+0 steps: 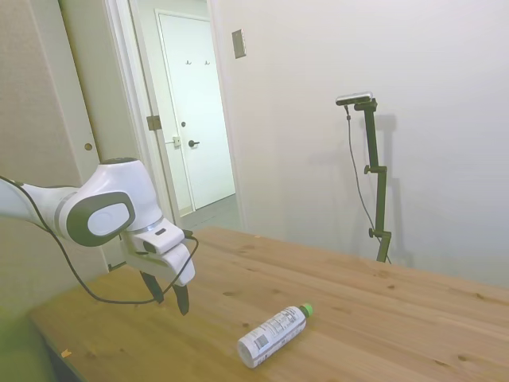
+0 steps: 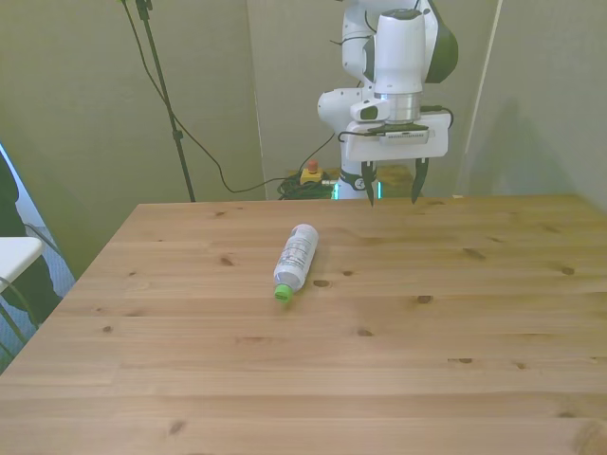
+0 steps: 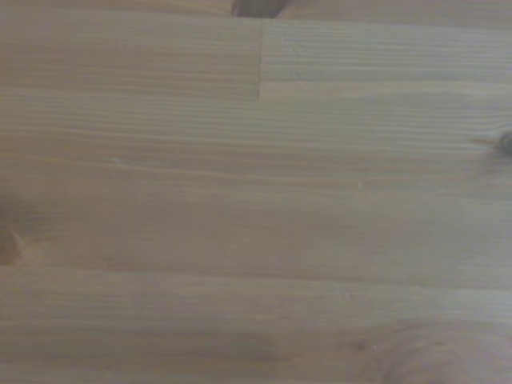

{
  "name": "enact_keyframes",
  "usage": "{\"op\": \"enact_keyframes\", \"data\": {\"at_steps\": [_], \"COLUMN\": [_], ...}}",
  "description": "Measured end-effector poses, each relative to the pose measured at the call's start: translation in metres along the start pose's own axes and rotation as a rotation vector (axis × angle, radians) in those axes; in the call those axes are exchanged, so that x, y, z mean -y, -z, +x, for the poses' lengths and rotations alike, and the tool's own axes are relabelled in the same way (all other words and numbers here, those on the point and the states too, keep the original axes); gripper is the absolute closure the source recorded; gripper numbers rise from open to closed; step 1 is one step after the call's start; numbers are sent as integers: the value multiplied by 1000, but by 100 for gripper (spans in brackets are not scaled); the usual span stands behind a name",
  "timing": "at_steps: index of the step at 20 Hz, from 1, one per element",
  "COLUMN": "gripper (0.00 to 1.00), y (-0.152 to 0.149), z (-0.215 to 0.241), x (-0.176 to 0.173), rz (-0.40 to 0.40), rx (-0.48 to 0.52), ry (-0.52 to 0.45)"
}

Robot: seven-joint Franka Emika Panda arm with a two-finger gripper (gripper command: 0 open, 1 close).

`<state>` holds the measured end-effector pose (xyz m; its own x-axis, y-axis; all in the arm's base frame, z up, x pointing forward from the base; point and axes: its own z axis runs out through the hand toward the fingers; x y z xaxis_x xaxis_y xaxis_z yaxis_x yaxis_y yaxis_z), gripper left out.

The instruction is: Stand the water bottle

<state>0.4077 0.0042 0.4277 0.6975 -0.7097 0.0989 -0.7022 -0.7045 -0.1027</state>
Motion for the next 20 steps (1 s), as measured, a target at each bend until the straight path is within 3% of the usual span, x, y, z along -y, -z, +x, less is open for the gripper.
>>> {"op": "enact_keyframes", "data": {"at_steps": [6,12,17,20], "gripper": [0,0,0,0], "y": [1,24,24,23], "z": [16,82,153,158], "x": [-13,-30,-32,-28], "rz": [-22,-58,-51,-63], "rx": [-28,-126,-175,-202], "ry": [-22,-96,-185,-189]}}
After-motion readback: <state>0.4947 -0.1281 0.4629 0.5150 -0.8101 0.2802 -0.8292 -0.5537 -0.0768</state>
